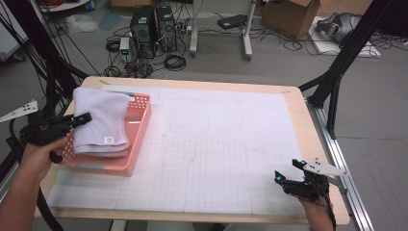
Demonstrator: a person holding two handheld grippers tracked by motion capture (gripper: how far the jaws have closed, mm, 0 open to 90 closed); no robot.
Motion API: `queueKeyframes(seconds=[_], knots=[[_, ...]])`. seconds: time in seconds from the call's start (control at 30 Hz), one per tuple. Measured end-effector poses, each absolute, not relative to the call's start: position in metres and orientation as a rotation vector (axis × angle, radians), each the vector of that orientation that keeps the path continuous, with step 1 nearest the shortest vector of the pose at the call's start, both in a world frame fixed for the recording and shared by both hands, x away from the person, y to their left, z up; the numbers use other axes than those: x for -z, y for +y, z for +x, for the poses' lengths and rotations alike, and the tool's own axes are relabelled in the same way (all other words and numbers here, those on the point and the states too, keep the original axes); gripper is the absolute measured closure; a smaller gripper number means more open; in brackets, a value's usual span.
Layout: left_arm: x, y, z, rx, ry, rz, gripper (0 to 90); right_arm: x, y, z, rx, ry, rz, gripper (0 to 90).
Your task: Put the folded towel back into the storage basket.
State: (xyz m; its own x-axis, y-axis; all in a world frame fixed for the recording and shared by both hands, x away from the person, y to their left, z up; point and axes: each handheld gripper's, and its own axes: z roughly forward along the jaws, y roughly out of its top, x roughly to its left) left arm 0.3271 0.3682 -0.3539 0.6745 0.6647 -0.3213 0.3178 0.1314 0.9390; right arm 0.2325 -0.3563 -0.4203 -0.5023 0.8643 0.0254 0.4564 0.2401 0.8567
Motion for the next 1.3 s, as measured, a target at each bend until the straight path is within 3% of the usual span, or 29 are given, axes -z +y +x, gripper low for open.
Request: queueKeyframes(seconds=[0.33,0.6,0.67,0.77,0.8,0.93,1.3], knots=[[0.363,0.352,0.343,-0.229,0.869,1.484,73.2,0.419,-0.359,0.230,-1.188,2.050,1.208,17.0],[0.374,0.343,0.357,-0.220,0.997,1.579,68.4,0.419,-0.363,0.228,-1.187,2.047,1.204,17.0],[0.375,0.345,0.359,-0.218,1.052,1.575,61.4,0.419,-0.363,0.227,-1.187,2.049,1.205,17.0],[0.375,0.346,0.361,-0.211,1.129,1.573,41.4,0.419,-0.363,0.227,-1.185,2.047,1.209,17.0],[0.374,0.347,0.362,-0.213,1.164,1.575,38.4,0.419,-0.363,0.227,-1.186,2.050,1.206,17.0],[0.370,0.352,0.361,-0.267,1.264,1.586,38.1,0.420,-0.362,0.228,-1.182,2.055,1.199,17.0],[0.354,0.345,0.357,-0.511,1.322,1.678,39.1,0.419,-0.363,0.226,-1.181,2.052,1.202,17.0]])
